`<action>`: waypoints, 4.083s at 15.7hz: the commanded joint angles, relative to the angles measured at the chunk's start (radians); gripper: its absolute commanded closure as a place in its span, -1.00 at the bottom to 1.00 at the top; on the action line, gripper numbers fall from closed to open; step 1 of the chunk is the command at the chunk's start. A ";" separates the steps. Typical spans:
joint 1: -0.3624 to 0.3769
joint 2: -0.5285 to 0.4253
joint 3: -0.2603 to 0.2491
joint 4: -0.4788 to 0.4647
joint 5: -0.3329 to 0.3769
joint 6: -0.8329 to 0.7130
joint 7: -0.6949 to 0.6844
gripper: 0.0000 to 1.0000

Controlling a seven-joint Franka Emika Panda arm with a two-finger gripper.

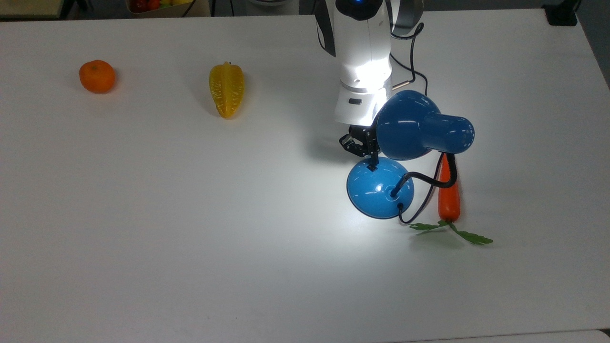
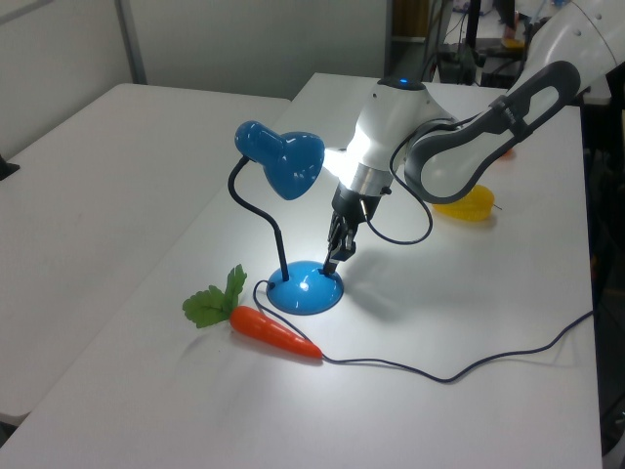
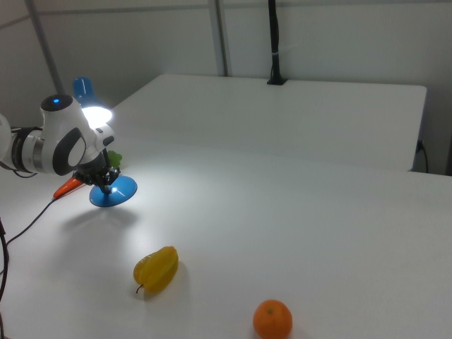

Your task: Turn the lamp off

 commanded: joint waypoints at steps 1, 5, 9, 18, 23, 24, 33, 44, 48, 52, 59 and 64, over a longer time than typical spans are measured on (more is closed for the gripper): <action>0.010 -0.002 -0.004 -0.015 -0.009 0.032 0.007 1.00; 0.002 -0.002 -0.004 -0.025 -0.009 0.031 0.007 1.00; -0.001 0.000 -0.004 -0.026 -0.009 0.031 0.007 1.00; -0.007 0.010 -0.004 -0.051 -0.012 0.031 0.006 1.00; -0.019 -0.005 -0.004 -0.061 -0.013 0.017 0.004 1.00; -0.021 -0.014 -0.004 -0.069 -0.013 0.016 0.004 1.00; -0.059 -0.169 -0.004 -0.064 -0.013 -0.332 0.004 0.84; -0.129 -0.378 -0.017 0.007 -0.013 -0.739 0.009 -1.00; -0.137 -0.430 -0.048 0.087 -0.013 -0.923 0.009 -1.00; -0.153 -0.444 -0.074 0.190 -0.013 -1.063 0.068 -1.00; -0.140 -0.493 -0.160 0.193 -0.013 -1.057 0.173 -1.00; -0.128 -0.485 -0.197 0.181 -0.012 -0.907 0.117 -1.00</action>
